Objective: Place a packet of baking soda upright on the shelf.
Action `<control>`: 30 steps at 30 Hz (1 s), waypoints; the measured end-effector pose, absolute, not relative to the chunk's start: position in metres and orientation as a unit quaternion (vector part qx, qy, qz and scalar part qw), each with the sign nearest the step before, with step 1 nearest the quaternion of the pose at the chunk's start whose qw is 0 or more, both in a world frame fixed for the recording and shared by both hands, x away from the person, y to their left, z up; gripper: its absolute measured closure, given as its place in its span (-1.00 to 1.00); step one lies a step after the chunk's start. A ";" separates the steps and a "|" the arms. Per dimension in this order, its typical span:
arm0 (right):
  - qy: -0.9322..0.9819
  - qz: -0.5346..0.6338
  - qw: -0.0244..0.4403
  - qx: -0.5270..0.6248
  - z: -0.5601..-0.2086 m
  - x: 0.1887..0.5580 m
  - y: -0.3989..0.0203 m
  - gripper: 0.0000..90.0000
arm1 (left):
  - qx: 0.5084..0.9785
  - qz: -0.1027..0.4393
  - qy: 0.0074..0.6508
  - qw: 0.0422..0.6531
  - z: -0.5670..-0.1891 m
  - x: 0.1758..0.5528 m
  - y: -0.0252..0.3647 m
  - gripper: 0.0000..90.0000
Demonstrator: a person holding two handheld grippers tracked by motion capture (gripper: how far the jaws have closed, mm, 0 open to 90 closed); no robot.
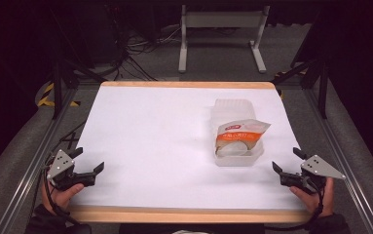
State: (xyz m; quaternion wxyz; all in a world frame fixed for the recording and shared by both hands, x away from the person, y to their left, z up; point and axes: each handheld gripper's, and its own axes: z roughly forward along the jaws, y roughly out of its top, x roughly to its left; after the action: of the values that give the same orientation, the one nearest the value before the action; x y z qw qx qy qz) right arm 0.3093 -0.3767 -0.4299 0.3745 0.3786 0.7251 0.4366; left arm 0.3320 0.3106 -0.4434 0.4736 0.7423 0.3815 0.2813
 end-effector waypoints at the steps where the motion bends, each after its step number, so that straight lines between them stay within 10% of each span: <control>1: 0.725 0.436 0.376 0.379 -0.429 0.309 -0.376 -0.71 | 0.741 0.281 0.383 0.474 -0.443 0.332 0.311 -0.86; 30: 0.726 0.435 0.381 0.372 -0.430 0.309 -0.374 -0.70 | 0.759 0.275 0.369 0.461 -0.443 0.335 0.301 -0.86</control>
State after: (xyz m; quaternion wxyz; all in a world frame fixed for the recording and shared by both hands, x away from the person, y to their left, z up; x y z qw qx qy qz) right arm 0.3087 -0.3744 -0.4296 0.3814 0.3721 0.7258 0.4351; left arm 0.3354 0.3012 -0.4434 0.4614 0.7585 0.3690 0.2748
